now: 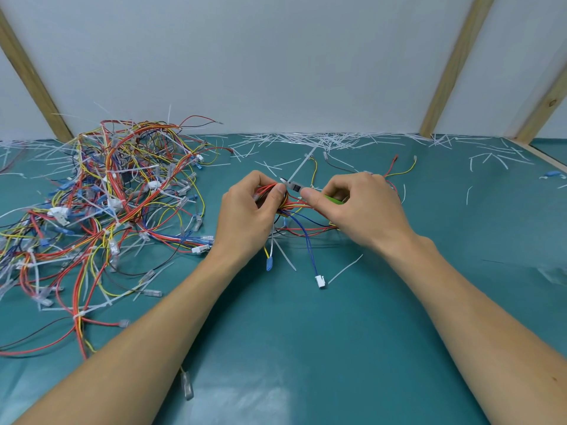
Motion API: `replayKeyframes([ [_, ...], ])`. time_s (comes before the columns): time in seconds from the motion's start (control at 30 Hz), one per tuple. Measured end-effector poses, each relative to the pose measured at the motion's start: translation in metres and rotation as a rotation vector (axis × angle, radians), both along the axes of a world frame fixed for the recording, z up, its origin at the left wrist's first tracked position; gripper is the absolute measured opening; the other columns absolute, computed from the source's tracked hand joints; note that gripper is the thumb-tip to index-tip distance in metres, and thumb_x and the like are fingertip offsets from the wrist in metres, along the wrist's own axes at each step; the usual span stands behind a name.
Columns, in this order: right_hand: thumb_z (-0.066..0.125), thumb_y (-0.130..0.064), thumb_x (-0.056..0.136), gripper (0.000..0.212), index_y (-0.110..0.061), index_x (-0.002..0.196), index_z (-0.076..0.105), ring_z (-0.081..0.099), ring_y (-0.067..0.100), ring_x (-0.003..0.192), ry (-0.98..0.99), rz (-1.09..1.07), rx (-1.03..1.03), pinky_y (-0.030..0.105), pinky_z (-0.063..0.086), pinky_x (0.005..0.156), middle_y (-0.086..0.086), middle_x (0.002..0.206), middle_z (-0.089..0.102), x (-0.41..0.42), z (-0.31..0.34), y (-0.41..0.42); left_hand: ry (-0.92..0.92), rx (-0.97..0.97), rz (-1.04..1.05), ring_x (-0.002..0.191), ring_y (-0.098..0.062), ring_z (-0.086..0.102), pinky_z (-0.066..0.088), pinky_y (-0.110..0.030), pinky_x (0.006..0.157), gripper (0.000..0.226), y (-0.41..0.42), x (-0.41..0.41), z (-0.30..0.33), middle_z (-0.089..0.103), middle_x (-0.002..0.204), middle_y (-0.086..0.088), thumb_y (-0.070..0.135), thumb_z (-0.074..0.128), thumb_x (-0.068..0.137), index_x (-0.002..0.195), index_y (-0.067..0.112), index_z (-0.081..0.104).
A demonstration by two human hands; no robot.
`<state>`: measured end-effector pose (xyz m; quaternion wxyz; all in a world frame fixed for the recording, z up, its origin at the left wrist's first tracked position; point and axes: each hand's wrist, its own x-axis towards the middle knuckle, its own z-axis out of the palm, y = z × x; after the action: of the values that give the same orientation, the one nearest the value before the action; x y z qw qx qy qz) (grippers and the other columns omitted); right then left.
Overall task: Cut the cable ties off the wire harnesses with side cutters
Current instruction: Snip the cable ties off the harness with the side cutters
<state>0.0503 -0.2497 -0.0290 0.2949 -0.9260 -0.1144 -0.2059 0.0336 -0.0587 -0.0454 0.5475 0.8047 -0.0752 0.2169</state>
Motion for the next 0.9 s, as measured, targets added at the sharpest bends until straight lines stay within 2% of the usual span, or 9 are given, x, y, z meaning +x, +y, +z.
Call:
replayKeyframes([
  [0.33, 0.055, -0.084, 0.077, 0.059, -0.029, 0.063, 0.072, 0.063, 0.005, 0.065, 0.013, -0.012, 0.008, 0.024, 0.046, 0.062, -0.018, 0.058, 0.066, 0.002, 0.001, 0.000, -0.002, -0.008, 0.004, 0.071, -0.011, 0.074, 0.059, -0.042, 0.074, 0.017, -0.001, 0.000, 0.000, 0.074, 0.074, 0.001, 0.022, 0.066, 0.097, 0.086, 0.008, 0.065],
  [0.4, 0.056, -0.081, 0.079, 0.058, -0.028, 0.062, 0.072, 0.064, 0.006, 0.063, 0.031, -0.016, 0.039, 0.026, 0.048, 0.062, -0.016, 0.057, 0.066, 0.002, 0.001, 0.000, -0.013, -0.006, 0.022, 0.070, -0.010, 0.072, 0.059, -0.039, 0.073, 0.019, 0.000, 0.001, 0.001, 0.073, 0.074, 0.001, 0.021, 0.066, 0.097, 0.086, 0.006, 0.065],
  [0.53, 0.058, -0.070, 0.091, 0.056, -0.023, 0.065, 0.069, 0.064, 0.013, 0.060, 0.051, -0.048, 0.191, 0.038, 0.055, 0.071, -0.006, 0.058, 0.067, 0.005, 0.003, -0.002, -0.005, -0.038, 0.021, 0.070, -0.010, 0.071, 0.056, -0.029, 0.071, 0.016, 0.001, 0.003, 0.001, 0.073, 0.075, 0.001, 0.018, 0.066, 0.097, 0.086, 0.005, 0.066],
  [0.63, 0.054, -0.068, 0.095, 0.058, -0.020, 0.067, 0.068, 0.066, 0.018, 0.060, 0.062, -0.071, 0.318, 0.044, 0.057, 0.074, -0.003, 0.060, 0.069, 0.004, 0.005, -0.003, 0.009, -0.060, 0.009, 0.070, -0.009, 0.069, 0.057, -0.027, 0.072, 0.013, 0.002, 0.003, 0.001, 0.072, 0.076, 0.000, 0.016, 0.065, 0.097, 0.088, 0.007, 0.067],
  [0.73, 0.054, -0.069, 0.095, 0.058, -0.019, 0.068, 0.067, 0.064, 0.015, 0.054, 0.091, -0.063, 0.440, 0.048, 0.058, 0.070, -0.005, 0.059, 0.068, 0.002, 0.008, 0.000, 0.008, -0.075, -0.009, 0.069, -0.006, 0.067, 0.055, -0.024, 0.072, 0.011, 0.002, 0.005, 0.000, 0.071, 0.076, 0.000, 0.016, 0.065, 0.097, 0.091, 0.006, 0.068],
  [0.83, 0.062, -0.067, 0.090, 0.058, -0.013, 0.071, 0.066, 0.060, 0.018, 0.051, 0.134, -0.010, 0.568, 0.047, 0.057, 0.063, -0.001, 0.061, 0.068, -0.001, 0.012, 0.004, 0.018, -0.146, -0.045, 0.071, -0.007, 0.069, 0.055, -0.021, 0.071, 0.011, 0.004, 0.006, 0.000, 0.073, 0.077, -0.002, 0.016, 0.068, 0.095, 0.092, 0.005, 0.071],
  [0.9, 0.070, -0.061, 0.086, 0.051, -0.013, 0.071, 0.065, 0.057, 0.020, 0.052, 0.171, 0.048, 0.631, 0.044, 0.052, 0.058, 0.004, 0.064, 0.069, -0.002, 0.013, 0.006, 0.022, -0.206, -0.060, 0.071, -0.008, 0.070, 0.054, -0.019, 0.071, 0.010, 0.006, 0.007, 0.001, 0.074, 0.077, -0.003, 0.015, 0.072, 0.092, 0.092, 0.005, 0.073],
])
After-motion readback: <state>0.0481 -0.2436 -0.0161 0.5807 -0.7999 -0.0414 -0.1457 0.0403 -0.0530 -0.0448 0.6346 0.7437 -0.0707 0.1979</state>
